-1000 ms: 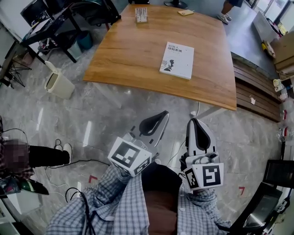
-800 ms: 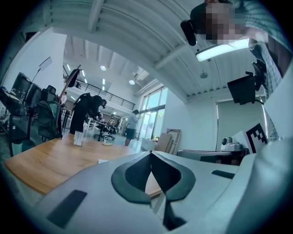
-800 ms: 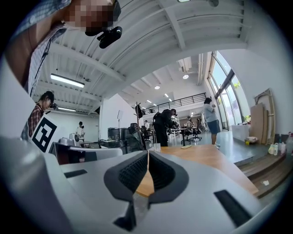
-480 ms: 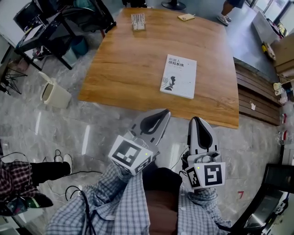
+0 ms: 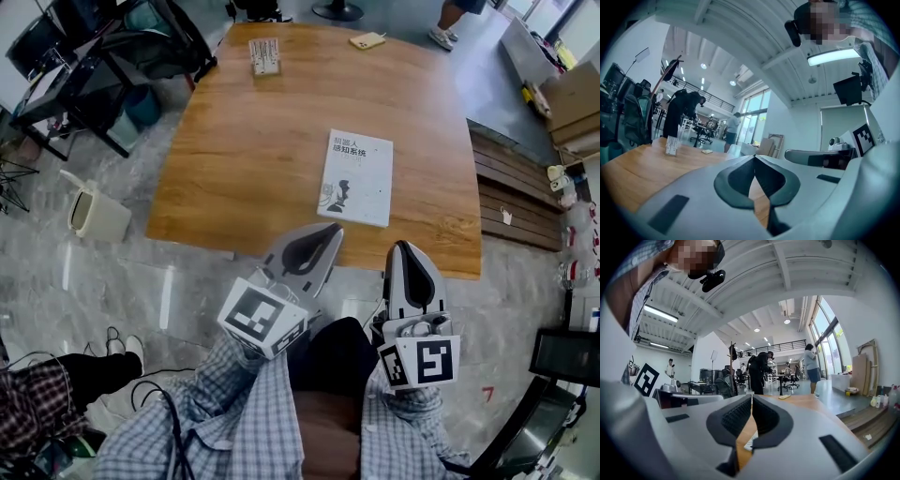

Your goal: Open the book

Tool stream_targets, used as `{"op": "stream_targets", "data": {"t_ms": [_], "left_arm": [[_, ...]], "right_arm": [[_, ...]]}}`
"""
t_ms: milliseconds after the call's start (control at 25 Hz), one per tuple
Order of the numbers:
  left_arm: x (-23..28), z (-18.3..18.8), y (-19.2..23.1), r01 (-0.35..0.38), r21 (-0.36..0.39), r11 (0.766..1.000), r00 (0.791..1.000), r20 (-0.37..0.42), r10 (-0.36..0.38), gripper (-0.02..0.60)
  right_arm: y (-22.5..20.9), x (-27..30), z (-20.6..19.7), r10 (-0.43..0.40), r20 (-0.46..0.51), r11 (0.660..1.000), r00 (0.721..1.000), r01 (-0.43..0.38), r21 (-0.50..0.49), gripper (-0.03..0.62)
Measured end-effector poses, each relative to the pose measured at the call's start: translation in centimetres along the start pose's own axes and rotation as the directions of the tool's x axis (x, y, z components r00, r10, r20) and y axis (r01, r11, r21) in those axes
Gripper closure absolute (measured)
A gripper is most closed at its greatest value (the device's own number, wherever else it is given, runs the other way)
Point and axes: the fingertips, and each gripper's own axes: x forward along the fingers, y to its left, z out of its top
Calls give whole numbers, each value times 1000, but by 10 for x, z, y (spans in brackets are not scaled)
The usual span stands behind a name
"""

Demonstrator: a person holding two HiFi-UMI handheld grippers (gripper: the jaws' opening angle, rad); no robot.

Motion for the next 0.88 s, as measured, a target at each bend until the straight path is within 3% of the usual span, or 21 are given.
{"op": "stream_targets", "data": {"t_ms": [200, 400, 720, 880], "left_arm": [[33, -7, 11, 7, -21, 1000, 1000, -11, -7, 574], [76, 1, 27, -32, -12, 999, 999, 9, 32, 574], [137, 38, 45, -121, 35, 992, 989, 86, 117, 574], [160, 50, 45, -152, 127, 980, 985, 96, 141, 574]], "right_arm": [[-23, 23, -2, 9, -7, 1000, 1000, -9, -7, 571], [-57, 59, 7, 53, 12, 999, 999, -53, -13, 571], [-108, 107, 34, 148, 51, 988, 988, -146, -41, 571], [-130, 121, 46, 169, 66, 986, 983, -167, -26, 571]]}}
